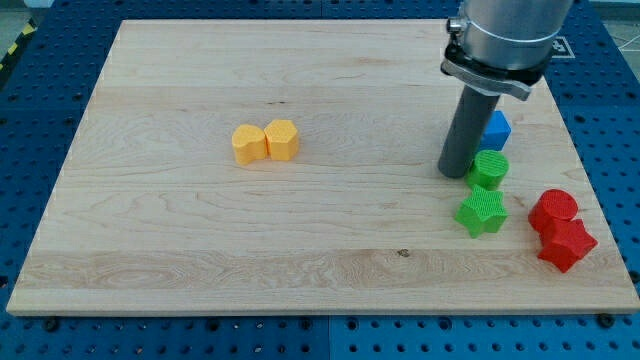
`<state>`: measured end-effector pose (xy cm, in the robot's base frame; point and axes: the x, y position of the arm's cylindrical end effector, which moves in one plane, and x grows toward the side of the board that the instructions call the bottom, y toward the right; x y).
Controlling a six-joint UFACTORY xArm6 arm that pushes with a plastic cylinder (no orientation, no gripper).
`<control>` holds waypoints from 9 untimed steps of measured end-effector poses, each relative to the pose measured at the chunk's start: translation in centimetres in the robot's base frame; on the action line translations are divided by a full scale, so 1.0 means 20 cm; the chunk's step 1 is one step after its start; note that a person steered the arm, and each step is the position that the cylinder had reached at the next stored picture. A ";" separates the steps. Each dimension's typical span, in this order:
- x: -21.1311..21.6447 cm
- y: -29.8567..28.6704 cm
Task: Move the green circle to the red circle
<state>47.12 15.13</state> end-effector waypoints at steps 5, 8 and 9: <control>0.06 0.22; 0.07 0.25; 0.10 0.26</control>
